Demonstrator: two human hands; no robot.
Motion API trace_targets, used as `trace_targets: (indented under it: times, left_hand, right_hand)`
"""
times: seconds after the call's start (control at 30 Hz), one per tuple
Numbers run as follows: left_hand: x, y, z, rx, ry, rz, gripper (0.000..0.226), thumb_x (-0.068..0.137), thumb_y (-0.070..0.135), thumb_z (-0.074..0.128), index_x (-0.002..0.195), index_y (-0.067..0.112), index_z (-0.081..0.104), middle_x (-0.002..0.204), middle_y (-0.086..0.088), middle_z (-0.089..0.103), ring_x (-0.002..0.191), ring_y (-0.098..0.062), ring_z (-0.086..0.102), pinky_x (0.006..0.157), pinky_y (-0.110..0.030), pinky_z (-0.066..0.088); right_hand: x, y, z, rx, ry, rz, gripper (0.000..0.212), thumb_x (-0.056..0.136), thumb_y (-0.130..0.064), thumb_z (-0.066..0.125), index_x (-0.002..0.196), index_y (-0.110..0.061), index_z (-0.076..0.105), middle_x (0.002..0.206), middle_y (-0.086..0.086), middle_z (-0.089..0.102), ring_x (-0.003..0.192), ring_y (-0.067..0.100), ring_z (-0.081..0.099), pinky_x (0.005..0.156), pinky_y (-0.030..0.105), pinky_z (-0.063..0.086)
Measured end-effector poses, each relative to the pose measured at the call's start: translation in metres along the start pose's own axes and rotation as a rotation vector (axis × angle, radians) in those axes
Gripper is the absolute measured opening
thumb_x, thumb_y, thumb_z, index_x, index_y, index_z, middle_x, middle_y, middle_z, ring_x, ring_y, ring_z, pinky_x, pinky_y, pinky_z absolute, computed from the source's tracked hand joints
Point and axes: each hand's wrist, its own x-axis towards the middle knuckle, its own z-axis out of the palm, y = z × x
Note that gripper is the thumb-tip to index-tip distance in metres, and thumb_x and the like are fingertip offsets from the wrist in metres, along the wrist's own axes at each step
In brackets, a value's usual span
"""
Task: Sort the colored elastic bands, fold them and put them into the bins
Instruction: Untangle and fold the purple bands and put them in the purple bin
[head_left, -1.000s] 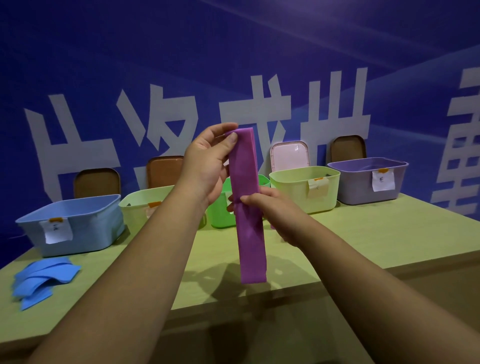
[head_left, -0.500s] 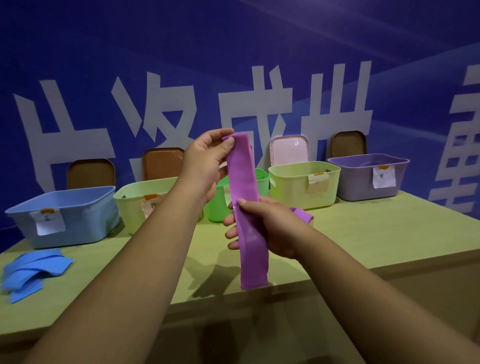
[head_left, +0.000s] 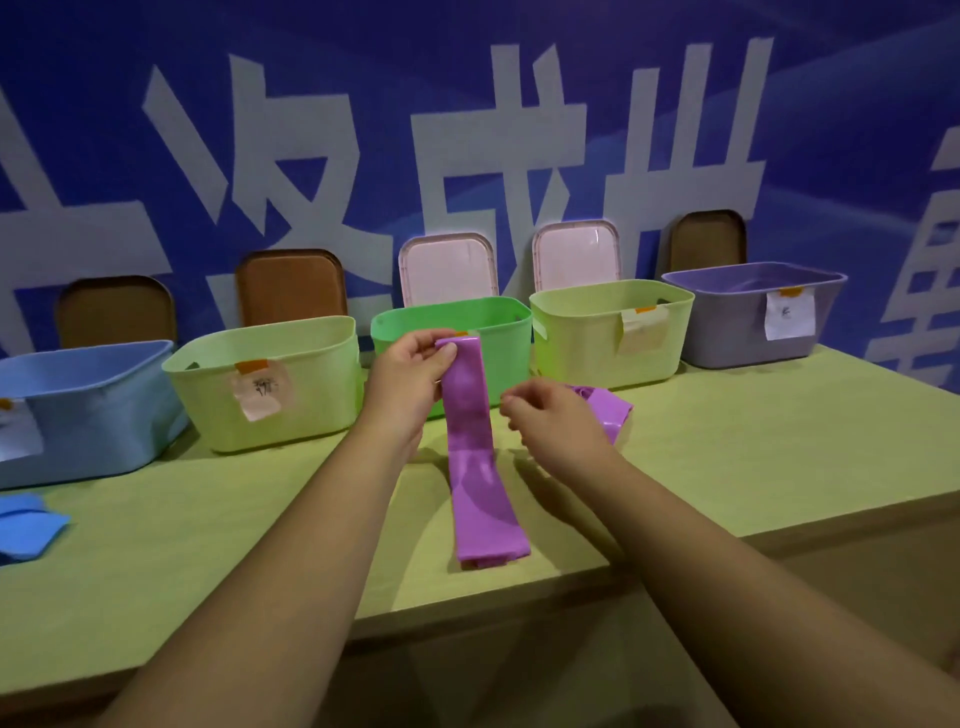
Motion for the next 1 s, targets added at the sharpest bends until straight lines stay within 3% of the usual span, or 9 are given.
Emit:
trace_targets:
  times: [0.07,0.23,0.33,0.43,0.63,0.77,0.83,0.9,1.0]
  left_hand:
    - [0.005,-0.017,0.002,0.028,0.013,-0.005,0.016,0.102,0.006,0.069,0.112,0.018,0.075,0.109,-0.008,0.081,0.103,-0.026,0.075,0.09,-0.04,0.062]
    - [0.012,-0.045,0.005,0.226,0.027,0.006,0.015,0.096,0.017,0.076,0.102,0.031,0.079,0.104,0.0,0.082,0.107,-0.031,0.076,0.101,-0.055,0.06]
    - [0.016,-0.051,0.005,0.376,0.042,0.035,0.016,0.097,0.02,0.074,0.101,0.035,0.077,0.104,0.007,0.078,0.103,-0.021,0.073,0.087,-0.044,0.063]
    - [0.016,-0.056,0.001,0.558,0.085,0.078,0.019,0.098,0.017,0.068,0.106,0.033,0.074,0.103,0.01,0.074,0.098,-0.014,0.069,0.074,-0.033,0.057]
    - [0.014,-0.057,-0.001,0.765,0.187,0.1,0.022,0.1,0.008,0.065,0.112,0.025,0.07,0.112,0.004,0.069,0.101,-0.018,0.066,0.081,-0.036,0.06]
    - [0.007,-0.054,0.001,0.914,0.258,0.168,0.035,0.098,0.011,0.072,0.131,0.02,0.065,0.131,0.001,0.058,0.118,-0.017,0.056,0.091,-0.029,0.049]
    - [0.0,-0.05,0.004,0.936,0.287,0.218,0.036,0.098,0.014,0.072,0.132,0.021,0.062,0.132,0.002,0.054,0.123,-0.016,0.052,0.098,-0.029,0.048]
    - [-0.008,-0.045,0.01,0.819,0.204,0.265,0.026,0.1,0.014,0.07,0.124,0.023,0.065,0.124,0.007,0.058,0.114,-0.011,0.058,0.097,-0.03,0.053]
    - [-0.028,-0.032,0.024,0.693,-0.132,0.295,0.025,0.104,0.016,0.066,0.126,0.027,0.068,0.118,0.012,0.066,0.104,0.001,0.061,0.09,-0.025,0.054]
  right_hand:
    - [0.007,0.007,-0.01,-0.018,0.146,-0.063,0.013,0.105,-0.025,0.061,0.099,-0.027,0.072,0.089,-0.01,0.071,0.081,0.005,0.064,0.062,0.02,0.044]
    - [0.03,0.044,-0.035,-0.483,0.4,-0.214,0.013,0.099,-0.027,0.063,0.107,-0.025,0.073,0.11,-0.003,0.066,0.106,0.02,0.053,0.091,0.034,0.044]
    - [0.034,0.054,-0.035,-0.561,0.408,0.002,0.034,0.094,-0.037,0.064,0.125,-0.025,0.069,0.13,0.007,0.055,0.124,0.031,0.045,0.107,0.044,0.04]
    - [0.034,0.056,-0.03,-0.591,0.357,0.112,0.039,0.095,-0.037,0.063,0.132,-0.022,0.062,0.134,0.011,0.048,0.126,0.035,0.043,0.109,0.046,0.04]
    - [0.032,0.054,-0.033,-0.325,0.411,0.031,0.041,0.1,-0.019,0.059,0.141,-0.017,0.061,0.133,0.005,0.058,0.126,0.027,0.053,0.104,0.039,0.051]
    - [0.023,0.048,-0.039,0.01,0.5,-0.026,0.035,0.104,-0.017,0.057,0.138,-0.022,0.061,0.127,-0.006,0.06,0.112,0.013,0.062,0.071,0.02,0.062]
    - [0.018,0.047,-0.041,0.093,0.532,-0.064,0.032,0.105,-0.018,0.057,0.135,-0.025,0.063,0.125,-0.009,0.063,0.112,0.011,0.064,0.082,0.026,0.063]
    - [0.013,0.043,-0.043,0.154,0.545,-0.096,0.029,0.105,-0.018,0.056,0.13,-0.029,0.065,0.122,-0.011,0.066,0.11,0.008,0.064,0.084,0.028,0.063]
    - [0.005,0.035,-0.045,0.278,0.488,-0.125,0.024,0.107,-0.017,0.056,0.121,-0.031,0.07,0.116,-0.014,0.069,0.106,0.012,0.066,0.075,0.029,0.065]
